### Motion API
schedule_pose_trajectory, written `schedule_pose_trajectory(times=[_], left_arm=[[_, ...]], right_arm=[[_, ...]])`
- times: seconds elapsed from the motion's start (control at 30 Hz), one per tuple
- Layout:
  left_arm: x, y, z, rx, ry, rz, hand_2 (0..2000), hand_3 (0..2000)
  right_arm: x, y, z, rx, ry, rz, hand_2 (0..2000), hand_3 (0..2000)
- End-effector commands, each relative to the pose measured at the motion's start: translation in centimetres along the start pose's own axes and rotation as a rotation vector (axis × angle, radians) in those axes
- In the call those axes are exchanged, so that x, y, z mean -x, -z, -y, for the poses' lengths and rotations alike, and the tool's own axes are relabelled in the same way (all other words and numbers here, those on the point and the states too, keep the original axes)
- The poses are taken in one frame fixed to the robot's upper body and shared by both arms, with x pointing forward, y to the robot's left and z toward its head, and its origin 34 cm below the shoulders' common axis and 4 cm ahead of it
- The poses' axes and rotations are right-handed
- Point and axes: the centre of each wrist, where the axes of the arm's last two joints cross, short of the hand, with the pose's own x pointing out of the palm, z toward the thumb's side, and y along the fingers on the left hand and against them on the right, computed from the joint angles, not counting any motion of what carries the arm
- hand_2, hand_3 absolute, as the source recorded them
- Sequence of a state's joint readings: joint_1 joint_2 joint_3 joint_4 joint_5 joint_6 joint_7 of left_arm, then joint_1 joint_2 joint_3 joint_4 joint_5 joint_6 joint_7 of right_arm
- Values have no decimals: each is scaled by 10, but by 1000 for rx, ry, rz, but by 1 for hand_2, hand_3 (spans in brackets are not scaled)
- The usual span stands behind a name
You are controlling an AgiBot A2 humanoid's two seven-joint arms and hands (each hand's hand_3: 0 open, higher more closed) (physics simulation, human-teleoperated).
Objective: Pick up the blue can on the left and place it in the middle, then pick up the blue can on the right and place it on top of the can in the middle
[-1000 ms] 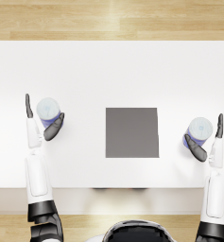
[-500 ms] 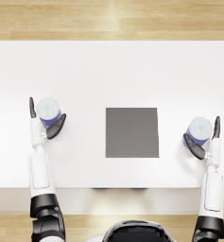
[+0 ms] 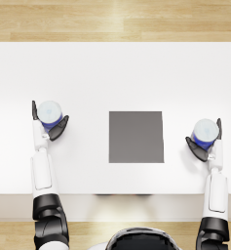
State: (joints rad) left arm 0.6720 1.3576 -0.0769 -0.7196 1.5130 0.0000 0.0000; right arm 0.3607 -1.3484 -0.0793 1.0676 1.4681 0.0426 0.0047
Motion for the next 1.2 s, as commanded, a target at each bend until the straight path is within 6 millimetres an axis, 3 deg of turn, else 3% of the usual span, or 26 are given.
schedule_pose_trajectory(times=[0.03, 0.2, 0.23, 0.27, 0.33, 0.37, 0.5, 0.57, 0.73, 1.07, 1.2], left_arm=[[2, -11, -7, -12, -11, 20, 0, 0], [-2, -10, -8, -4, 3, 21, 0, 0], [-1, -10, -8, -3, 1, 27, 1361, 327], [0, -12, -8, -10, 16, 31, 2000, 653], [0, -13, -9, -6, 46, 32, 2000, 1307], [1, -14, -9, -11, 42, 39, 2000, 1520], [-8, -37, 2, -144, 46, 6, 2000, 1520], [-19, -59, 16, -259, 83, -29, 2000, 1520], [-50, -91, 43, -432, 197, -87, 2000, 1520], [-109, -98, 70, -511, 412, -158, 2000, 1520], [-132, -95, 78, -476, 533, -45, 2000, 1520]], right_arm=[[-1, -7, 4, 19, 0, 4, 0, 0], [-2, -10, 6, 22, 7, 12, 0, 0], [-2, -9, 4, 25, 9, 13, 1361, 327], [-1, -10, 2, 31, -32, 12, 2000, 653], [-1, -13, 1, 45, -105, 14, 2000, 1307], [-1, -16, 1, 60, -100, 17, 2000, 1520], [-4, -41, -10, 178, -93, 10, 2000, 1520], [-11, -61, -17, 262, -120, -2, 2000, 1520], [-28, -97, -30, 409, -172, -20, 2000, 1520], [-50, -133, -45, 555, -246, -24, 2000, 1520], [-56, -138, -47, 577, -255, -19, 2000, 1520]])
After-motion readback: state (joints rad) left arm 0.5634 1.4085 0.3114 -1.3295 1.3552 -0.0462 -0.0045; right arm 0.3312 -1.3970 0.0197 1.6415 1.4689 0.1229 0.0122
